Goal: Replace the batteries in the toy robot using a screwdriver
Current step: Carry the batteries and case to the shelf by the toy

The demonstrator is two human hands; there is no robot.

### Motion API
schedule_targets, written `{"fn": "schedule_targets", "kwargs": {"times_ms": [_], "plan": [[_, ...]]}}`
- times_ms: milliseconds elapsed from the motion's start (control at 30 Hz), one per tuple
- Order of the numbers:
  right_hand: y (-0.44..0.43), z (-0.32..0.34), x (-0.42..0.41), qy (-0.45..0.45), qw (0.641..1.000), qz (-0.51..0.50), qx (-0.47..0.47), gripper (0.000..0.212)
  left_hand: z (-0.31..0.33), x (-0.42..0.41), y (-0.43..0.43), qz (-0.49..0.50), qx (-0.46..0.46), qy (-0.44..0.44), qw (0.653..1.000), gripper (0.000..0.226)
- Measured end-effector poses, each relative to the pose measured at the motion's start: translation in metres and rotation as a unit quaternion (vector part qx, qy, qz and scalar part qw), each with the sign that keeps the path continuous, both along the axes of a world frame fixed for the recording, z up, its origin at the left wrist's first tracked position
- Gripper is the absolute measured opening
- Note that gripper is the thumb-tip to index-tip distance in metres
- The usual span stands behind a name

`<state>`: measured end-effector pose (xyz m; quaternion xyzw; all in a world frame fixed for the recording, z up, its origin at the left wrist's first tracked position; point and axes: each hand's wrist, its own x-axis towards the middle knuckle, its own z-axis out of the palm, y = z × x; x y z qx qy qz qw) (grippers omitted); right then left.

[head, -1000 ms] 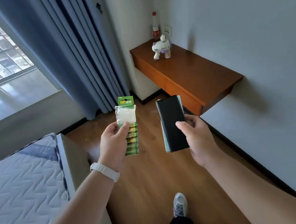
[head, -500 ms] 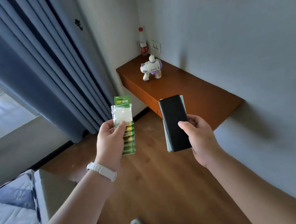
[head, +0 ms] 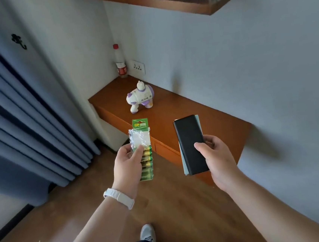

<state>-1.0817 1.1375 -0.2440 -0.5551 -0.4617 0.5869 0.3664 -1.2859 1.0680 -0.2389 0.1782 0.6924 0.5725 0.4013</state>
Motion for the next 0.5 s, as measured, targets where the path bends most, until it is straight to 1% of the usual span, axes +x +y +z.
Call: {"fn": "schedule_targets", "kwargs": {"times_ms": [133, 233, 300, 400, 500], "plan": [[0.027, 0.002, -0.047, -0.023, 0.999, -0.04, -0.013, 0.029, -0.009, -0.046, 0.044, -0.064, -0.017, -0.002, 0.998, 0.02], [0.041, 0.0, -0.074, -0.032, 0.996, -0.08, -0.021, 0.03, -0.015, -0.076, 0.079, -0.116, -0.026, 0.015, 0.993, 0.022], [0.044, -0.002, -0.081, -0.039, 0.994, -0.099, -0.034, 0.029, -0.019, -0.085, 0.1, -0.145, -0.026, 0.016, 0.989, 0.025], [0.05, -0.008, -0.083, -0.054, 0.988, -0.133, -0.051, 0.028, -0.03, -0.088, 0.123, -0.181, -0.035, 0.015, 0.983, 0.022], [0.063, -0.017, -0.081, -0.049, 0.983, -0.163, -0.068, 0.024, -0.044, -0.088, 0.146, -0.206, -0.047, 0.018, 0.977, 0.02]]}}
